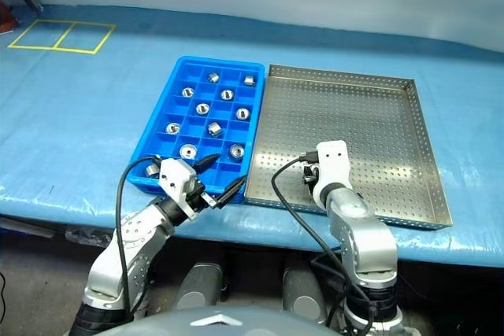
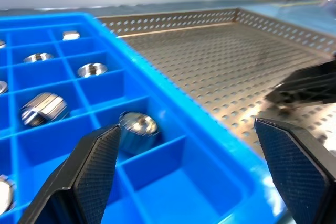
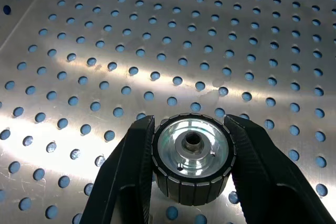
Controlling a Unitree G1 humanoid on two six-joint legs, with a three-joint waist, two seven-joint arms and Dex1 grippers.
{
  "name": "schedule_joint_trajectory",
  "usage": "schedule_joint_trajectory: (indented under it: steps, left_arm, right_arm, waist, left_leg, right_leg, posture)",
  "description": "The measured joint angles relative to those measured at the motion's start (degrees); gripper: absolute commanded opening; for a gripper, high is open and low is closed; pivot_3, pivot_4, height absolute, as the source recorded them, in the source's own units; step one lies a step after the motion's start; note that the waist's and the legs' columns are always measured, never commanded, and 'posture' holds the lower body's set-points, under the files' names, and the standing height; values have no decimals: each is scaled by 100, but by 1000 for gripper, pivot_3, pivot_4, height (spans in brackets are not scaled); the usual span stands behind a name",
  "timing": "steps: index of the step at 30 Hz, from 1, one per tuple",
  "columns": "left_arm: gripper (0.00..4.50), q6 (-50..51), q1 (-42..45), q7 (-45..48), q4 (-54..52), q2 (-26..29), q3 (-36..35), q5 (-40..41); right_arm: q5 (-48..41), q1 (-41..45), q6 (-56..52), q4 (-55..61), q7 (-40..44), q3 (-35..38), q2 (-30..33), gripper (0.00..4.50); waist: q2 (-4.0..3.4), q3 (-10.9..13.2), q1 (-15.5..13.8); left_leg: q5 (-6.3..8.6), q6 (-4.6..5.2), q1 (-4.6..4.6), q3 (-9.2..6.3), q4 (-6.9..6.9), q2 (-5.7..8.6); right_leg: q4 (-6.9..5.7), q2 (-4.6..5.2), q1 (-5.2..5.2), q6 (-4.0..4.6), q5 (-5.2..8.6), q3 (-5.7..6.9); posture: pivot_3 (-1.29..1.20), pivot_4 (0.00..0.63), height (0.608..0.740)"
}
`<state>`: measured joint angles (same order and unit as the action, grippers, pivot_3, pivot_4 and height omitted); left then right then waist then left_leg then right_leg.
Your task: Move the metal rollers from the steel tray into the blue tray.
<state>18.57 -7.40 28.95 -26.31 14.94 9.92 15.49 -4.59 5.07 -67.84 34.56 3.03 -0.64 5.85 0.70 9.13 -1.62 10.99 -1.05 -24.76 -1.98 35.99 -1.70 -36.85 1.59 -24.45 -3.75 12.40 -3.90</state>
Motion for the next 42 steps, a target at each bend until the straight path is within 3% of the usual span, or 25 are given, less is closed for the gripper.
schedule_joint_trajectory:
  steps: [9, 17, 29, 42]
  left_arm:
    - [4500, -102, -40, 43, -318, 59, -234, 302]
    - [4500, -197, -809, -269, -709, 223, -926, 307]
    - [4500, -216, -1856, -965, -1658, 108, -1119, 187]
    - [4500, -194, -1843, -1209, -1829, 89, -1015, 114]
  right_arm:
    - [-43, 797, 598, -116, 252, -934, -24, 1713]
    - [-34, 1494, 1489, -1200, 681, -1912, -285, 1713]
    - [-28, 1841, 2108, -2107, 1251, -2562, -428, 1713]
    - [9, 1413, 1981, -1671, 1404, -2528, 84, 1713]
  waist:
    - [0, 0, 32]
    - [8, 4, -126]
    - [10, 6, -719]
    - [12, 4, -1253]
  left_leg:
    - [0, 0, 5, -4, -7, -1]
    - [0, 0, 6, -6, -11, -1]
    - [6, -9, 2, -5, -15, -3]
    - [24, -21, 0, -2, -28, -6]
  right_leg:
    - [-2, -6, 1, 1, 0, 1]
    - [1, -5, 3, 2, 1, 3]
    - [8, -4, -17, 6, 3, 6]
    - [52, -3, -25, 8, 6, 16]
  posture:
    - [239, 150, 740]
    - [376, 150, 740]
    - [514, 150, 740]
    - [471, 150, 740]
